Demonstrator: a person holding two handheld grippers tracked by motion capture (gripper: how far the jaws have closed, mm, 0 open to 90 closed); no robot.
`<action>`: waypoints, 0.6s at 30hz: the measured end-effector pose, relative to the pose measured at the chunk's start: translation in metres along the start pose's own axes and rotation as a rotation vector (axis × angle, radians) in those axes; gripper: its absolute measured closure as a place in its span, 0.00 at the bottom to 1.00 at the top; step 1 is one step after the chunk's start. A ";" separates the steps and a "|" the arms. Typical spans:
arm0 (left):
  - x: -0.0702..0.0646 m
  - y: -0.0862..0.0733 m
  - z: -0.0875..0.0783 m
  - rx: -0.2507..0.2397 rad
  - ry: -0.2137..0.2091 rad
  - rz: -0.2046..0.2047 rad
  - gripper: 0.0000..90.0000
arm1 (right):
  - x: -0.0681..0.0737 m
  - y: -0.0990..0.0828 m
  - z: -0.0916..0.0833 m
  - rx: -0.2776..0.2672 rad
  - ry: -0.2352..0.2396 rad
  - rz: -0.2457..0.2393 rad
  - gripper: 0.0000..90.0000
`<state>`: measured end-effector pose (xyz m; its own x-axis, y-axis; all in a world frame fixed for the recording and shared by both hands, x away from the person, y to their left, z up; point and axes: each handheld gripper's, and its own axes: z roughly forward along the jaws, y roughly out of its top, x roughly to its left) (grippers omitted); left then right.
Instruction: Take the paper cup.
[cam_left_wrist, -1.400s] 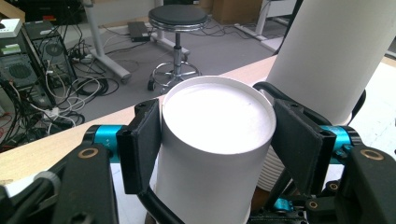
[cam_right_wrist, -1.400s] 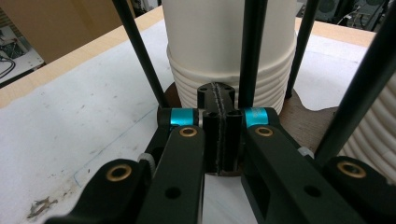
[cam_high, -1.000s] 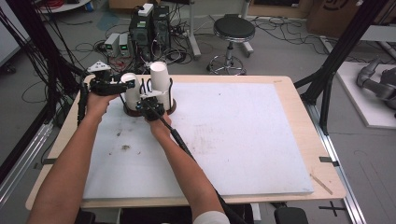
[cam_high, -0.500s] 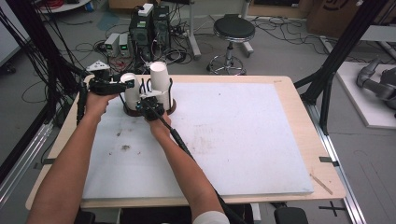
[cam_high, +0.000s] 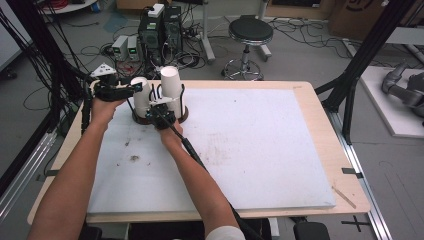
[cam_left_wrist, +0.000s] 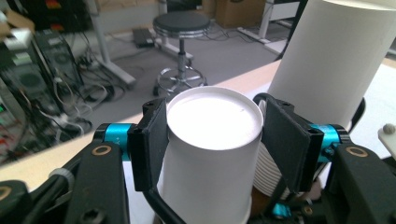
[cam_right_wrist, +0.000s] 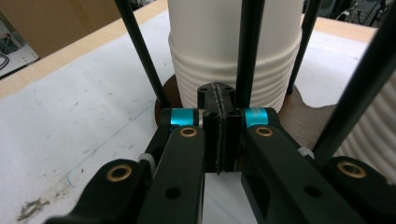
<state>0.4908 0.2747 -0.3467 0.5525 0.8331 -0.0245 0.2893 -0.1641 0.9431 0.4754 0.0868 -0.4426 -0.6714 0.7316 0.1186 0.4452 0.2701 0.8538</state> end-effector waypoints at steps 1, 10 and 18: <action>0.000 0.000 0.003 0.009 0.009 -0.013 0.35 | 0.000 0.000 0.000 0.000 0.001 0.001 1.00; -0.002 -0.001 0.016 0.045 0.011 -0.015 0.27 | 0.003 0.003 -0.003 -0.021 0.016 -0.011 1.00; -0.003 0.000 0.014 0.057 0.006 -0.010 0.38 | 0.004 0.005 -0.001 -0.010 0.008 -0.008 1.00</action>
<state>0.4998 0.2647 -0.3512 0.5450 0.8378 -0.0320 0.3391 -0.1853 0.9223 0.4740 0.0908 -0.4377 -0.6797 0.7244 0.1153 0.4333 0.2696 0.8600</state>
